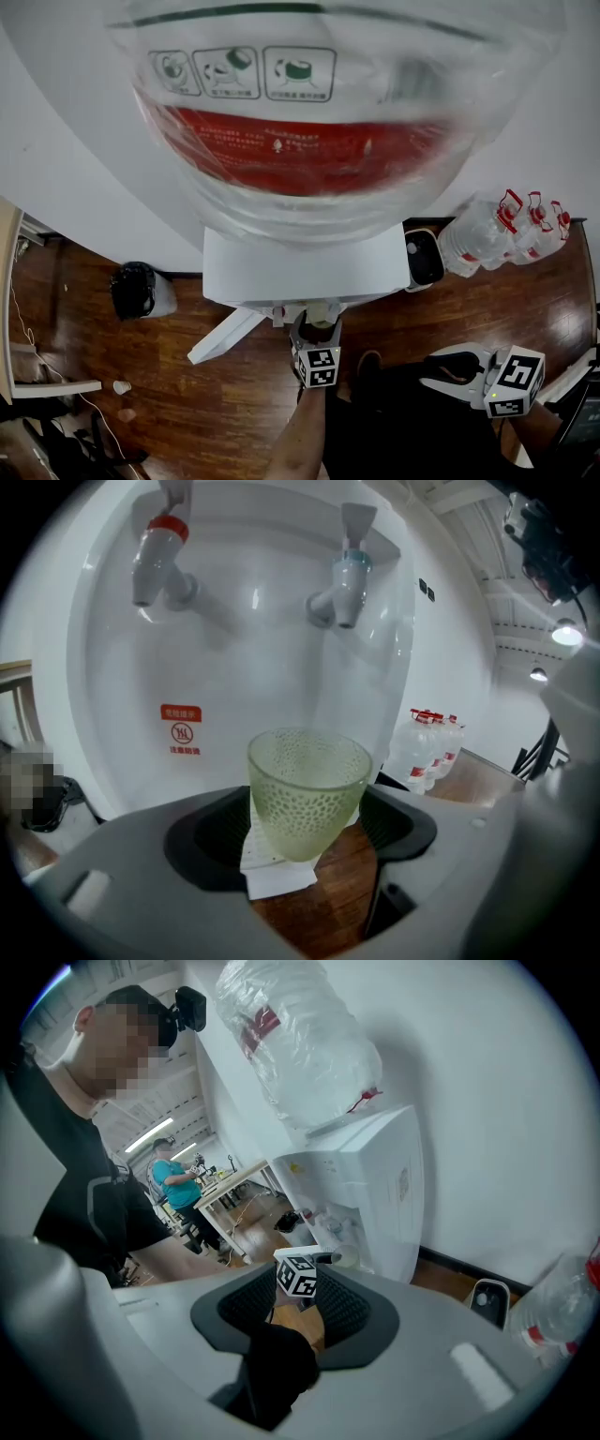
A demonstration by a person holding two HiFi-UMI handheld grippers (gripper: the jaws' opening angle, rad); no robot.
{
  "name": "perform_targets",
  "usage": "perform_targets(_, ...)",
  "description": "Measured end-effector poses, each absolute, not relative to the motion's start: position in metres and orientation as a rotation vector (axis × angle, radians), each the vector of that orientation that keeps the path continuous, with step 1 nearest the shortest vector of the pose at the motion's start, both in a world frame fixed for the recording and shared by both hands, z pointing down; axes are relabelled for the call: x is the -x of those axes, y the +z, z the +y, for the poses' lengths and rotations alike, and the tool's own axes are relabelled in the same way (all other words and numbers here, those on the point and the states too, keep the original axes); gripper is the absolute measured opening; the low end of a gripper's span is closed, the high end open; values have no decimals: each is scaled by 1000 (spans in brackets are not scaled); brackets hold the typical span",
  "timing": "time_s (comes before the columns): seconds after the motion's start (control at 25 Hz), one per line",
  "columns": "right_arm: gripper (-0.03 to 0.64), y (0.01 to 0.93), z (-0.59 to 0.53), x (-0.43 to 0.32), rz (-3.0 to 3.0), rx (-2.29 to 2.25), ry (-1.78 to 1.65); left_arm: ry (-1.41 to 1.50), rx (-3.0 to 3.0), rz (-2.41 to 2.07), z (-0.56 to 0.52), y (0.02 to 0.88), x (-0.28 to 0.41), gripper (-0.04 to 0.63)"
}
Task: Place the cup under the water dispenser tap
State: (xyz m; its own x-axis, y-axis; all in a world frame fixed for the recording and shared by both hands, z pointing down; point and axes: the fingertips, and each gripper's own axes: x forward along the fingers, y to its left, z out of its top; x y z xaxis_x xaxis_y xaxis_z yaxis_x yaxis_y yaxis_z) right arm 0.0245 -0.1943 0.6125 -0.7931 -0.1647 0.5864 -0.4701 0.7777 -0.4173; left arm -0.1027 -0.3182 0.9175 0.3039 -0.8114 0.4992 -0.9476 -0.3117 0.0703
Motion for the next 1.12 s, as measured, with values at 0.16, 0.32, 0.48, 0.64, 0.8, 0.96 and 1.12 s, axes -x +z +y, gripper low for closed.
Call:
perform_targets(0.16, 160, 606, -189, -27, -2430, -457, 746, 477, -2214, -1549, -312, 912, 106, 452)
perform_targets(0.32, 160, 585, -187, -23, -2440, -476, 773, 485, -2191, -1544, -281, 885, 115, 477)
perform_targets(0.48, 58, 534, -178, -5, -2497, -457, 778, 414, -2176, -1550, -238, 806, 128, 454)
perform_targets(0.64, 54, 479, -181, 8, -2585, -525, 797, 394, -2284, -1493, -201, 713, 121, 364)
perform_targets(0.8, 4, 441, -180, 11, -2672, -635, 770, 279, -2389, -1459, -174, 623, 124, 211)
perform_targets(0.96, 2, 413, -167, 8, -2736, -756, 741, 154, -2451, -1457, -156, 550, 142, 37)
perform_targets(1.12, 2, 389, -154, -8, -2773, -845, 674, 55, -2526, -1425, -150, 496, 142, 17)
